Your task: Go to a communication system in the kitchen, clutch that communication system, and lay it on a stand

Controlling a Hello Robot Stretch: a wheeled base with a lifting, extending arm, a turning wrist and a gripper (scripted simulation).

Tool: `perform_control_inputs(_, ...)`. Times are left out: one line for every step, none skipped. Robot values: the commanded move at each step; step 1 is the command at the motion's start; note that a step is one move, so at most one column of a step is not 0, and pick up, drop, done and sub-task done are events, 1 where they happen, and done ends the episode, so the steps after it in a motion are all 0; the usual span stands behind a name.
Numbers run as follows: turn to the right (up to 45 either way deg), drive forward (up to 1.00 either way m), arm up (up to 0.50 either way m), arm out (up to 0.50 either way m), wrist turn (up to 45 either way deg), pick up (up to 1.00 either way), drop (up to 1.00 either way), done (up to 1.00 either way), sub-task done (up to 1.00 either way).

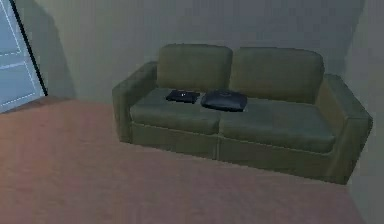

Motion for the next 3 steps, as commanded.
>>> perform_control_inputs(0.0,0.80,0.00,0.00,0.0,0.00,0.00,0.00,0.00)
perform_control_inputs(-45.0,0.00,0.00,0.00,0.0,0.00,0.00,0.00,0.00)
perform_control_inputs(-21.0,0.00,0.00,0.00,0.0,0.00,0.00,0.00,0.00)
